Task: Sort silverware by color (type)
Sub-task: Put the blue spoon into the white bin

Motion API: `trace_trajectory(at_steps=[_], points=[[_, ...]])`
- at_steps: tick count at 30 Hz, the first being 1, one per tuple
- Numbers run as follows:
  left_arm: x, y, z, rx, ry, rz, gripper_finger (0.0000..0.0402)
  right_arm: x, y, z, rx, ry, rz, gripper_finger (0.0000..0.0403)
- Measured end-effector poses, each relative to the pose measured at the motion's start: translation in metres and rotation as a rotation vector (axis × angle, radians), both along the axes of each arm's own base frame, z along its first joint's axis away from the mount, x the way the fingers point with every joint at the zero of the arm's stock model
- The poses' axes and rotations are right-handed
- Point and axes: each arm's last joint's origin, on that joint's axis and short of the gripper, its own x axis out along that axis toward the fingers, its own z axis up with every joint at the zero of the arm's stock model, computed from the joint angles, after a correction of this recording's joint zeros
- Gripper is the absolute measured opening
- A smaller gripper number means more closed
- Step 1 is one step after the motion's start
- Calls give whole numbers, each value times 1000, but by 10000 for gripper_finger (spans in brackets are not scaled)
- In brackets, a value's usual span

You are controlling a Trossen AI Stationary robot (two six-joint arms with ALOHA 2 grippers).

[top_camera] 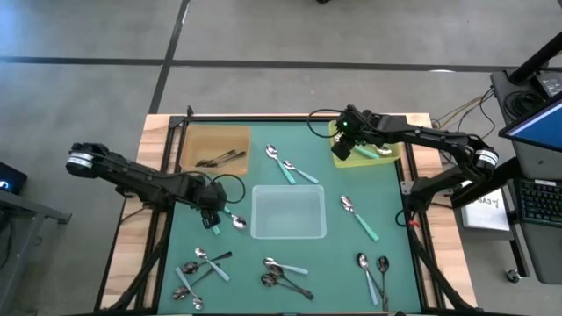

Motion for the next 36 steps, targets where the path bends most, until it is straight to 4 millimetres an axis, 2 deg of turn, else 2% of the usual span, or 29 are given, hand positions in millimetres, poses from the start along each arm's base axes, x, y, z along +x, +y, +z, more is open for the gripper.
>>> trace_trajectory(at_steps=[5,10,16,22,32,36], points=[[9,-2,-11,10,45,0,92,0,0,0,0,0,0,121],[15,-3,-15,5,89,-6,23,0,0,0,0,0,0,121],[21,-3,-5,17,84,-4,22,0,0,0,0,0,0,121],[43,-4,32,77,-16,-5,22,0,0,0,0,0,0,121],[105,-10,131,221,-398,-121,22,0,0,0,0,0,0,121],[135,-15,157,246,-576,-184,22,0,0,0,0,0,0,121]])
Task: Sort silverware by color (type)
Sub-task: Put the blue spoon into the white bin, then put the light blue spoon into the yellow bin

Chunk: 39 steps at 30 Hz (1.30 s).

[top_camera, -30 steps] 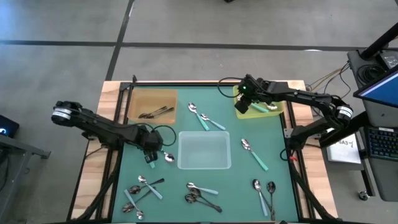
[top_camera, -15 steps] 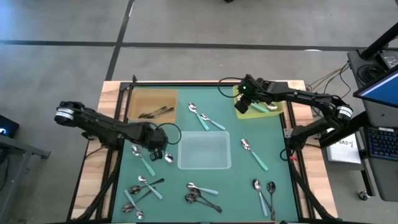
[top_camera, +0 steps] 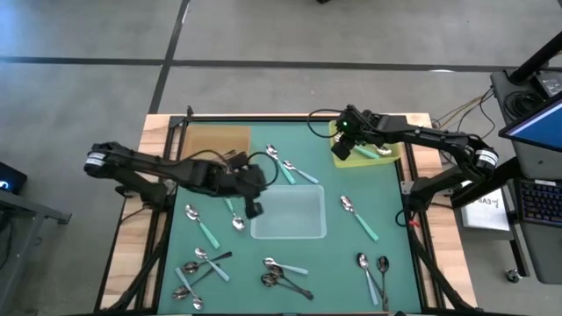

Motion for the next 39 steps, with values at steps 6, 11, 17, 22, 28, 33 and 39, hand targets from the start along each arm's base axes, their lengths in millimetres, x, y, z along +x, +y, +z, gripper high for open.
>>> trace_trajectory(at_steps=[6,11,17,22,28,33,39], points=[[46,-9,-11,11,22,-99,22,0,0,0,0,0,0,121],[78,-11,-25,-37,135,-170,28,0,0,0,0,0,0,121],[95,-9,-44,-25,275,-251,52,0,0,0,0,0,0,121],[95,-6,-47,-43,297,-280,40,0,0,0,0,0,0,121],[78,-5,-39,-21,373,-182,39,0,0,0,0,0,0,121],[72,-6,-43,-19,348,-199,49,0,0,0,0,0,0,121],[73,-6,-51,-29,335,-249,67,0,0,0,0,0,0,121]])
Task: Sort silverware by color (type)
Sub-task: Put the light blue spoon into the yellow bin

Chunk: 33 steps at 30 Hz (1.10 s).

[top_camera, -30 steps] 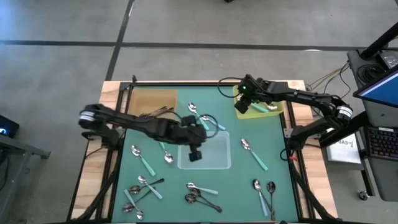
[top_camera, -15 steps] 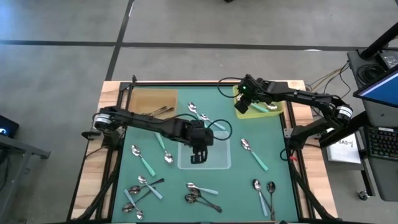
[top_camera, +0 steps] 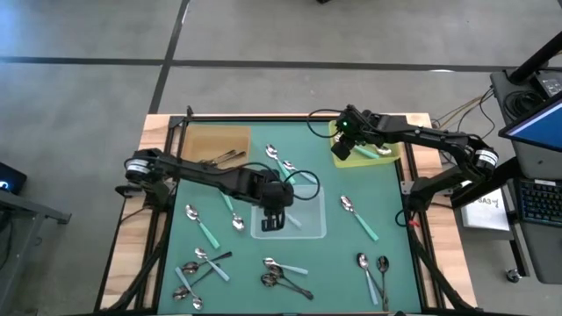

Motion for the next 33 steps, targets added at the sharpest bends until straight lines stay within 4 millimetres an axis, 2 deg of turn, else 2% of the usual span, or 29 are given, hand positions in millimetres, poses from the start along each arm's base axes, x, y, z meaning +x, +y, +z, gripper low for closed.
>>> trace_trajectory(at_steps=[5,8,12,23,27,33], points=[[0,0,0,11,-2,-13,85,0,0,0,0,0,0,121],[-9,2,3,22,3,35,92,0,0,0,0,0,0,121],[-37,2,4,-16,-36,158,98,0,0,0,0,0,0,121],[-150,15,-32,-257,-102,650,106,0,0,0,0,0,0,121],[-170,19,-52,-366,-168,909,106,0,0,0,0,-1,0,121],[-181,15,-76,-428,-144,1073,106,0,0,0,0,0,0,121]])
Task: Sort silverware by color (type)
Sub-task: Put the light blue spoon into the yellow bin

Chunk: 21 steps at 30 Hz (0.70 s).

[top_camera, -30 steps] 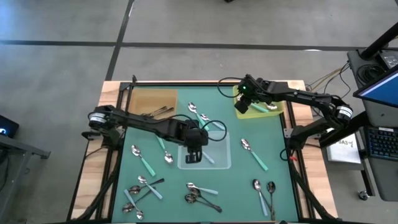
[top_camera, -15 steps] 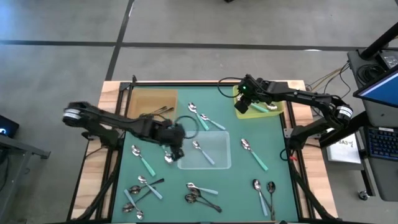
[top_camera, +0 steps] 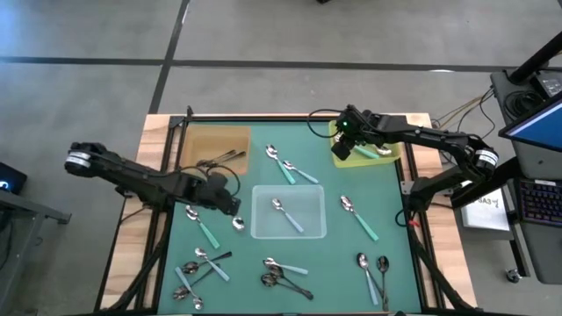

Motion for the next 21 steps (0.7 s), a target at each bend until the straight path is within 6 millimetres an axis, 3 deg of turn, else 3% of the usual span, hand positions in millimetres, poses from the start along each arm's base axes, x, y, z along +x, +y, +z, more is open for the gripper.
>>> trace_trajectory(at_steps=[10,21], points=[[6,-2,-17,-65,65,230,106,0,0,0,0,0,0,121],[29,-6,-41,-66,163,383,106,0,0,0,0,-1,0,121]])
